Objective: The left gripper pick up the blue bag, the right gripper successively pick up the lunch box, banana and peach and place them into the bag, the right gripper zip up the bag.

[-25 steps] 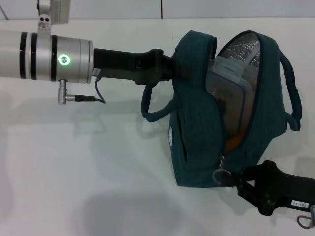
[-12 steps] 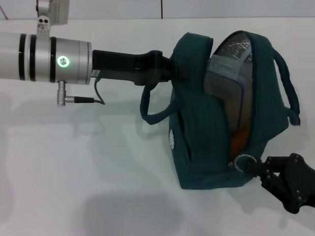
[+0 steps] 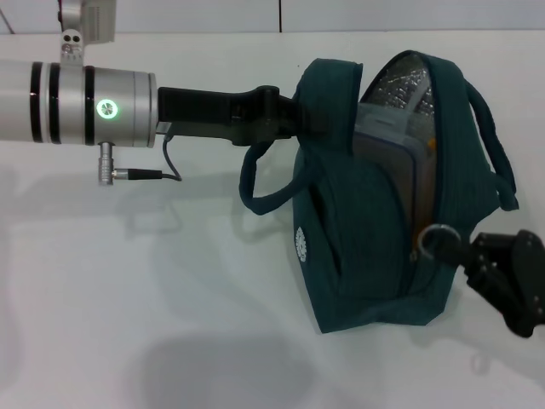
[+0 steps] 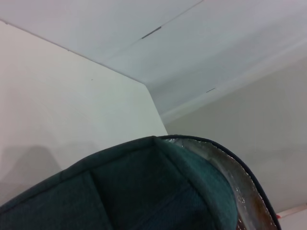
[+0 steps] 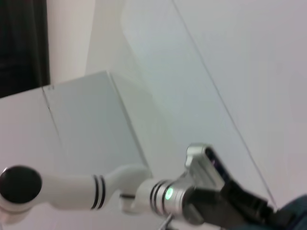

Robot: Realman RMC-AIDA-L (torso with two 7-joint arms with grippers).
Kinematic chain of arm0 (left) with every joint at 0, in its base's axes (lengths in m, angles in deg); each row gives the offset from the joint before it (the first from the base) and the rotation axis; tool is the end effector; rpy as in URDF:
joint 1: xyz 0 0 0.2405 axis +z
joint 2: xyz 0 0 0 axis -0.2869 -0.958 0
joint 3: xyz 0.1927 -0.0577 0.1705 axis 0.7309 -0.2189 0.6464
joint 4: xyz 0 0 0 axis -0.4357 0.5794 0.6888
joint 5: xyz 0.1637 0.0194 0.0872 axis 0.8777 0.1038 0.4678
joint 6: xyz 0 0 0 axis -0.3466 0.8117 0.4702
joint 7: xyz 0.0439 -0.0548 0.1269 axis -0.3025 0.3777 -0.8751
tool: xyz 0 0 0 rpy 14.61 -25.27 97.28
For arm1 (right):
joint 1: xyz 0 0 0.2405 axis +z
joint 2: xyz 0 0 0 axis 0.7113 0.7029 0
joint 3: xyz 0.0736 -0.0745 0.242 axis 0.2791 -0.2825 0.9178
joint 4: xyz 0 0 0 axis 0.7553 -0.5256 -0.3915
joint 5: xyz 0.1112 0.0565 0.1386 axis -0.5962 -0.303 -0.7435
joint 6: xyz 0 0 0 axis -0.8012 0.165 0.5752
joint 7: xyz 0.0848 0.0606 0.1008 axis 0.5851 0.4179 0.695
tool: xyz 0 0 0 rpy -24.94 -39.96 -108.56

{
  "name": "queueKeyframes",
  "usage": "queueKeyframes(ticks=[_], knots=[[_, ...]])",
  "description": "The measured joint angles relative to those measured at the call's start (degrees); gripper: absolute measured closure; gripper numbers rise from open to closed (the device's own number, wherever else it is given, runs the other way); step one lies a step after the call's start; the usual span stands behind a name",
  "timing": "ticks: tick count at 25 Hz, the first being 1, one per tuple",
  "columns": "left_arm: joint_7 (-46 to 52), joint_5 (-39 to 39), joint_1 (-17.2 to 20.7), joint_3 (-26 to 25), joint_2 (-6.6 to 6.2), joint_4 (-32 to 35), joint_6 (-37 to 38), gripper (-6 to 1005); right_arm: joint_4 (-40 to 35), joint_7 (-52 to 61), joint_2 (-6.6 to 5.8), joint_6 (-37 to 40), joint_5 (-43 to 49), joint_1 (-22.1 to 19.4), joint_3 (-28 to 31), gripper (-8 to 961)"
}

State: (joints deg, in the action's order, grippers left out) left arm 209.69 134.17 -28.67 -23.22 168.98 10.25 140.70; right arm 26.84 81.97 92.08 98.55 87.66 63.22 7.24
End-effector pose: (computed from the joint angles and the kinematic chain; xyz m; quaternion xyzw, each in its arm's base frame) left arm -0.1672 0.3568 -0.0236 0.7997 0.5425 0.2472 0.0714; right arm 0.2607 0.2163 -0.0124 -0.8439 0.1977 0.4892 0.0973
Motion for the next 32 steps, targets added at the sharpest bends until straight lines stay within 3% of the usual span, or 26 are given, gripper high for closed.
queueKeyframes(ticks=[9, 21, 26, 32], knots=[[-1.2, -0.8, 0.1, 0.0, 0.01, -0.8, 0.6, 938, 0.0, -0.1, 0.21, -0.2, -8.0, 1.9, -0.2, 930], [-5.4, -6.8, 1.6, 0.0, 0.01, -2.3, 2.0, 936, 0.0, 0.3, 0.28, -1.1, -8.3, 3.9, -0.6, 927], [-9.1, -9.9, 3.3, 0.0, 0.04, -2.3, 3.1, 809, -0.1, 0.3, 0.27, -1.1, -8.4, 4.0, -0.6, 925], [-17.1, -18.9, 7.3, 0.0, 0.1, -2.3, 10.3, 629, -0.2, 0.3, 0.27, -1.2, -8.9, 5.3, -0.1, 924]])
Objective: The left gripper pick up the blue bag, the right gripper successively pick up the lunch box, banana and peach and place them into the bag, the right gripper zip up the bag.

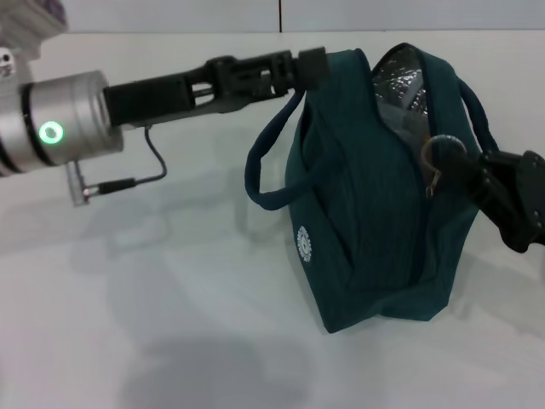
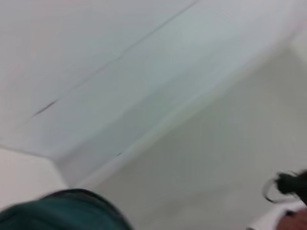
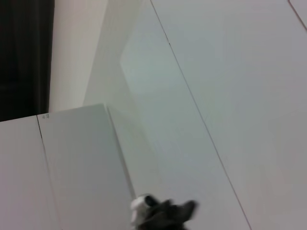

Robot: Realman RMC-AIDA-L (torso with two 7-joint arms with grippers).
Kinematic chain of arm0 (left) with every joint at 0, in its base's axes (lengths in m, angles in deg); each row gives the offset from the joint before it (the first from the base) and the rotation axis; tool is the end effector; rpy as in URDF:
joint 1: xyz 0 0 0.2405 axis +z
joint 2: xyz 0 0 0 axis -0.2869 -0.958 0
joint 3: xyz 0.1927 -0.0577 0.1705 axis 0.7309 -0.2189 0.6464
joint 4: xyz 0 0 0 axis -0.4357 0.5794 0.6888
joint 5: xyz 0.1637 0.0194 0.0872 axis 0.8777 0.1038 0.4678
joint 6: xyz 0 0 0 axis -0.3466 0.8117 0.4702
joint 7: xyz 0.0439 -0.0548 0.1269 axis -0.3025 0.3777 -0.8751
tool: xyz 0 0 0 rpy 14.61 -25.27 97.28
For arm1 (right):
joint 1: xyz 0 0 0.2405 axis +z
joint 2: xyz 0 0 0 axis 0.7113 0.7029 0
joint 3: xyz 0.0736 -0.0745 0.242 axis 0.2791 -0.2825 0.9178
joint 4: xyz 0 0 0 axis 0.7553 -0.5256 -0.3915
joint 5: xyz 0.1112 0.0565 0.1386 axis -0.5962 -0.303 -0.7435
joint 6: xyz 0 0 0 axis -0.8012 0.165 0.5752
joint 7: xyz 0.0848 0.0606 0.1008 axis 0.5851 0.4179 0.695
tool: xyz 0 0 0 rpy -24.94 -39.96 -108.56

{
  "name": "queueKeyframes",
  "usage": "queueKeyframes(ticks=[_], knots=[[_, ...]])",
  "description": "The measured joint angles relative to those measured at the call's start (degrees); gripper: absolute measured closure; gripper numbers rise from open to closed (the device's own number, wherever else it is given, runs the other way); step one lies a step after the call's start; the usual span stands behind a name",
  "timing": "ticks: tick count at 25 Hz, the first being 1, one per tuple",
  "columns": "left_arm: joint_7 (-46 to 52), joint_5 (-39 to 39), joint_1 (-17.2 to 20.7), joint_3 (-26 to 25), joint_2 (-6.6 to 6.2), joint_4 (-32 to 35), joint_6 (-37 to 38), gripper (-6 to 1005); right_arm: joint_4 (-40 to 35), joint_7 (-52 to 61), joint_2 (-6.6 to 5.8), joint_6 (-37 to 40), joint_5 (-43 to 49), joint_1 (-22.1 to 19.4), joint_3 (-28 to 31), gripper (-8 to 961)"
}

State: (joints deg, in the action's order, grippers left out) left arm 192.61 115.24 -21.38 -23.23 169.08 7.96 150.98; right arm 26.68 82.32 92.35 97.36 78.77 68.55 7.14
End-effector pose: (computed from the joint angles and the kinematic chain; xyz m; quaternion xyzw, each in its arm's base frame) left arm -0.1709 0.3269 0.0036 0.7957 0.4282 0.4156 0.1033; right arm 0.2367 0.2555 0.0007 -0.8204 0.1634 0.5315 0.1329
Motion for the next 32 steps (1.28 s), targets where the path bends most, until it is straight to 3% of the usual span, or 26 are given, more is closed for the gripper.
queueKeyframes(ticks=[8, 15, 22, 32], knots=[[-13.8, 0.1, 4.8, 0.4, -0.04, 0.8, 11.4, 357, 0.2, 0.2, 0.03, -1.5, -3.0, 2.2, 0.2, 922], [-24.3, -0.1, 9.9, 3.5, 0.05, 0.4, 11.9, 364, 0.0, 4.2, 0.23, -7.2, -4.1, 7.3, -0.3, 920], [-31.3, -1.3, 14.8, 1.1, 0.08, 0.0, 9.2, 371, -0.3, 5.2, 0.44, -8.6, -4.0, 13.0, -3.5, 918], [-42.5, -1.7, 14.8, 1.0, 0.35, -5.6, -2.1, 382, -0.4, 5.5, 0.44, -11.2, -4.0, 15.5, -4.9, 915]])
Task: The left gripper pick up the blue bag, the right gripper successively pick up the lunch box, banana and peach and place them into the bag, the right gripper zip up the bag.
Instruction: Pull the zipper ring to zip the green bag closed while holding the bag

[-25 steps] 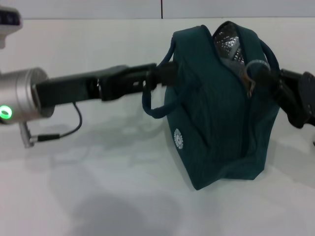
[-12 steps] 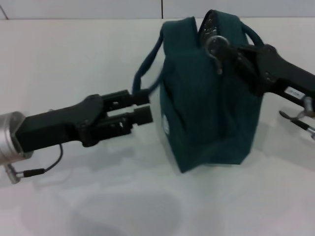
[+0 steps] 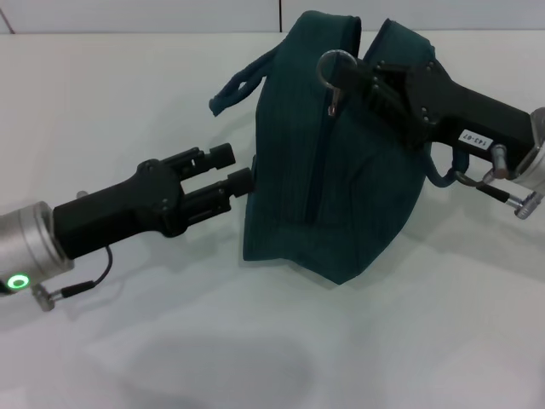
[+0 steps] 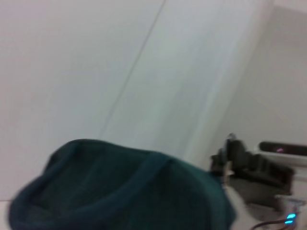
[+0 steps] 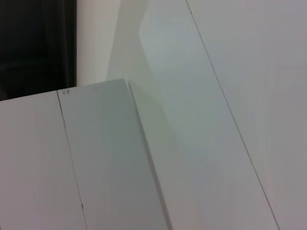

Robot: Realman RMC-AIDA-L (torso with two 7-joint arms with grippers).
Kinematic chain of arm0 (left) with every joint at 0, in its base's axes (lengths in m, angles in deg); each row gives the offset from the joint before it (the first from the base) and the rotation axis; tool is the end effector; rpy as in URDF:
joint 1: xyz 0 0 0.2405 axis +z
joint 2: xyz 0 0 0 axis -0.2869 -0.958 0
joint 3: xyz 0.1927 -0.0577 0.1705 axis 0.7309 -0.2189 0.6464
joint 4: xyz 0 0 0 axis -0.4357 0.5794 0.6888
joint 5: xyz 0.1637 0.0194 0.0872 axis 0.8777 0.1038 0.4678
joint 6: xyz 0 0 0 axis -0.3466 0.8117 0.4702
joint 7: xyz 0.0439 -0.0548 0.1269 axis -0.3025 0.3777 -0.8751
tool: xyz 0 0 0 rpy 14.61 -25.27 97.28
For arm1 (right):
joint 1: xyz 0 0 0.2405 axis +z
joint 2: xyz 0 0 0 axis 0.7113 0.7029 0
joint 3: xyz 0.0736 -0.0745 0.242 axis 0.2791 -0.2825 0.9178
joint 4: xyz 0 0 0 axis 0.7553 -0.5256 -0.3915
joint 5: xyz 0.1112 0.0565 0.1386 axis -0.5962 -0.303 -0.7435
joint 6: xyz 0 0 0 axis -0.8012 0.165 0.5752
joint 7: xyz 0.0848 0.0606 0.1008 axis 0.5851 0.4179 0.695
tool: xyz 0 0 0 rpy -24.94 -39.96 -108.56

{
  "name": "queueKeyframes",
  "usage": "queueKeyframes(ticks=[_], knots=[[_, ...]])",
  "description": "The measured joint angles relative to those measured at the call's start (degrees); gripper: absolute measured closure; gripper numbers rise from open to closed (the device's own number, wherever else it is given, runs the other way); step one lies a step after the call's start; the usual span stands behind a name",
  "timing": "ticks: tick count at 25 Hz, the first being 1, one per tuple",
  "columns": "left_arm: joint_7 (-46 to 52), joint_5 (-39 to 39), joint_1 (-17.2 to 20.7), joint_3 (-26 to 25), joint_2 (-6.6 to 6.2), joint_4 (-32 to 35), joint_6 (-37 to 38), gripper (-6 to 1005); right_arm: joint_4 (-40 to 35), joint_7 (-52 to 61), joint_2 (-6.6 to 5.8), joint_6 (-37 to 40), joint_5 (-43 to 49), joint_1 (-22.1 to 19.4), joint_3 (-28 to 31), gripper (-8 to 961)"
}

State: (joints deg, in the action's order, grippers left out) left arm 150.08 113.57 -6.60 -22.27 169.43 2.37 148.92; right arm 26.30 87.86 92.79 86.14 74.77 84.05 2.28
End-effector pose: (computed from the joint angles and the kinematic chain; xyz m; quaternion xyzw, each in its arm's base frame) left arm -0.2522 0.2679 -0.0113 -0.8563 -0.2702 -0.4283 0.1017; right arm 0.1669 0.3278 -0.0173 -0.8498 0.1385 0.5013 0.0861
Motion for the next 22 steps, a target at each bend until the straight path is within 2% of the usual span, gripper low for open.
queueKeyframes(ticks=[4, 10, 17, 22], knots=[[-2.8, -1.8, -1.1, 0.2, 0.07, -2.1, -2.0, 386, 0.0, 0.0, 0.0, -0.5, -0.1, 0.3, 0.0, 914], [-3.4, -2.1, -4.7, 0.9, 0.13, -4.7, -2.9, 392, -0.1, 0.3, 0.0, -0.6, -0.2, 0.4, -0.1, 912], [-4.3, -2.5, -5.5, 3.6, 0.21, -4.6, -6.0, 399, -0.1, 0.3, 0.0, -0.6, -0.3, 0.4, 0.1, 911], [-4.3, -2.6, -5.7, 3.6, 0.27, -4.8, -6.9, 637, -0.1, 0.4, 0.0, -0.5, -0.3, 0.2, 0.3, 909]])
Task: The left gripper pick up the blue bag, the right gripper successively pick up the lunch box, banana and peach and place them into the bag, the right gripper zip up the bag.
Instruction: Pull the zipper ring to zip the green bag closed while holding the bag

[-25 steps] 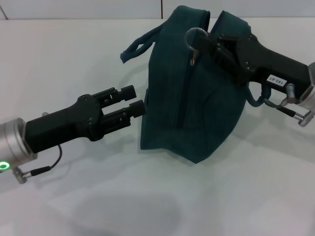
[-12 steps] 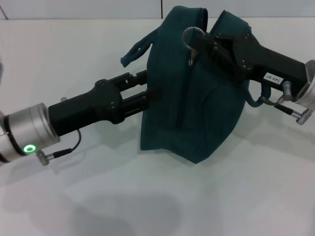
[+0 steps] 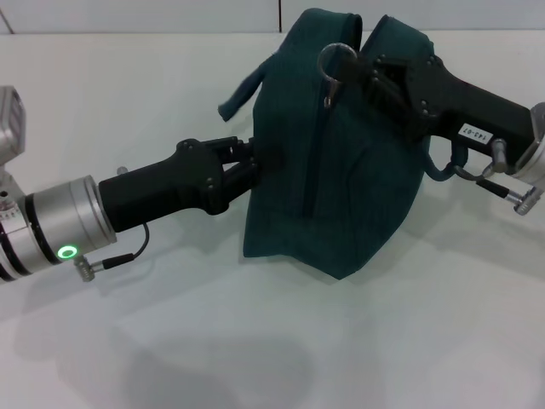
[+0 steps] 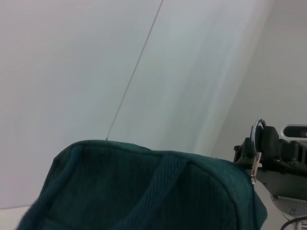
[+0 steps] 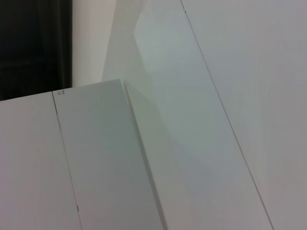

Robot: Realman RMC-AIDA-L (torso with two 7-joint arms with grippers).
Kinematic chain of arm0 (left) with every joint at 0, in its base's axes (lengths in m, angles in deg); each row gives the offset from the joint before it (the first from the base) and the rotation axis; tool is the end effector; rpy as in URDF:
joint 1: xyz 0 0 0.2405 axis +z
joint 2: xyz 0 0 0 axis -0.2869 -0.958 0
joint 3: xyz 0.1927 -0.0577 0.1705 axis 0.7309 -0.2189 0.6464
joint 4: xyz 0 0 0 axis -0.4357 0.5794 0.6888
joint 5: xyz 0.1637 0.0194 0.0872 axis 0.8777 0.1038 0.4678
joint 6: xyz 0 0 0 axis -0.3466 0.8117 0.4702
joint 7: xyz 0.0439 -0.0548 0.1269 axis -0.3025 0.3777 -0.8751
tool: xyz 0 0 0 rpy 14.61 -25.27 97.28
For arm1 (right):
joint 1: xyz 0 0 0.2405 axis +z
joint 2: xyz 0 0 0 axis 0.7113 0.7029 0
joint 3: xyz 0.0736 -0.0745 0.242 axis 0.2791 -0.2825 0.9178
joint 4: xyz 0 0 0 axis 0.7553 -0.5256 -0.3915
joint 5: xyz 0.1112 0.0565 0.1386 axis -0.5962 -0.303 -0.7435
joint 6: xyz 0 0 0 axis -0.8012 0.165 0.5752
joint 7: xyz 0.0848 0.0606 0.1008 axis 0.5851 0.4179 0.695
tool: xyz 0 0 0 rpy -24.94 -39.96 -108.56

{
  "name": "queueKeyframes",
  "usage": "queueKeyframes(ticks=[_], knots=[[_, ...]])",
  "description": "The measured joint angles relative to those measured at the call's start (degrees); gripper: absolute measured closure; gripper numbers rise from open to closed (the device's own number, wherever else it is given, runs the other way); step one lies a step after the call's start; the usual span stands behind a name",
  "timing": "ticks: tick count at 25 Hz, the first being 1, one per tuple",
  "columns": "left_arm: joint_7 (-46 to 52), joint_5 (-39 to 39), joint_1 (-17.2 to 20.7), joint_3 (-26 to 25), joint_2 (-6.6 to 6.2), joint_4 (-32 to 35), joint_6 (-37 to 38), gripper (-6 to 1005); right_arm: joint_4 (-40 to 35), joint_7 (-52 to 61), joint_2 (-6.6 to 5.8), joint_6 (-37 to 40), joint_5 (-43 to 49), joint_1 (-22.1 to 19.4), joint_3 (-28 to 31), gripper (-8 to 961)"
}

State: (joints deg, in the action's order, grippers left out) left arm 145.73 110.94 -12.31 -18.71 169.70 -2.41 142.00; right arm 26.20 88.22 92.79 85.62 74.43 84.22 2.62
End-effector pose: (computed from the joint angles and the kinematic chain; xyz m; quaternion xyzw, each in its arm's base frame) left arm -0.2339 0.2938 -0.0317 -0.8697 -0.2505 -0.4104 0.1110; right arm 0.1661 0.3305 -0.0163 -0.8477 0.1418 0.5031 0.0907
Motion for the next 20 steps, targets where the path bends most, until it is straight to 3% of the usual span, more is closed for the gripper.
queueKeyframes(ticks=[8, 20], knots=[[-0.1, 0.1, -0.3, 0.6, -0.06, 0.0, 1.0, 845, 0.0, 0.0, 0.0, 0.0, -1.1, -0.4, -0.2, 907], [0.4, 0.6, -0.3, 5.6, -0.49, 0.6, 2.5, 932, 0.6, 0.0, -0.09, -1.0, -3.6, -0.8, 0.3, 904]])
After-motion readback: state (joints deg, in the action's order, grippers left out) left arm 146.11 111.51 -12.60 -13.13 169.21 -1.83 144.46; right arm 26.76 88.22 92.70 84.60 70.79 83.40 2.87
